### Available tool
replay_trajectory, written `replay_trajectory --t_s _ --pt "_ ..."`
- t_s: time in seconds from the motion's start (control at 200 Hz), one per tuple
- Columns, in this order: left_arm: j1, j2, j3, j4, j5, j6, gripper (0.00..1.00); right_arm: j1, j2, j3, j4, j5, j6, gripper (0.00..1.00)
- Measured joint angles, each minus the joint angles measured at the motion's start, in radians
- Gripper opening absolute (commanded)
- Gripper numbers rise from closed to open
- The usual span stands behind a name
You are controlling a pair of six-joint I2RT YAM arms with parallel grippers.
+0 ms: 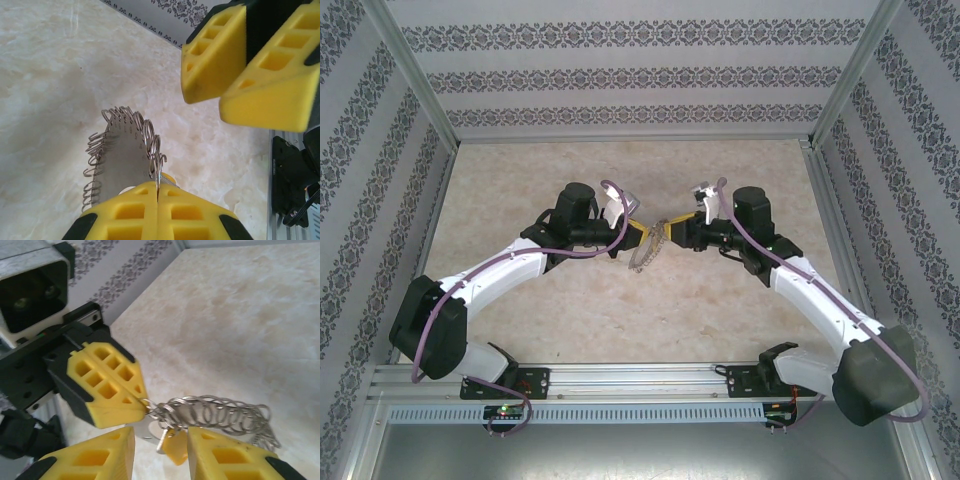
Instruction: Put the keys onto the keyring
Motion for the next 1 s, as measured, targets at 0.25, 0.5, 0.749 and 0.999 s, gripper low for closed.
replay_trajectory --t_s 0.25,0.5,0.749,0.999 --pt "0.000 0.000 0.000 0.000 0.020 0.000 0.00 0.000 0.087 0.029 0.068 -0.142 0.043 0.34" --pt "0.000 0.000 0.013 0.000 0.032 0.000 0.00 0.002 0.102 0.032 0.082 -0.211 0.054 0.31" --pt "0.000 0.001 0.019 -0.001 0.050 0.000 0.00 0.007 0.117 0.032 0.081 -0.221 0.053 0.35" --pt "0.000 0.003 0.021 -0.002 0.051 0.000 0.00 0.004 0.119 0.033 0.081 -0.220 0.053 0.38"
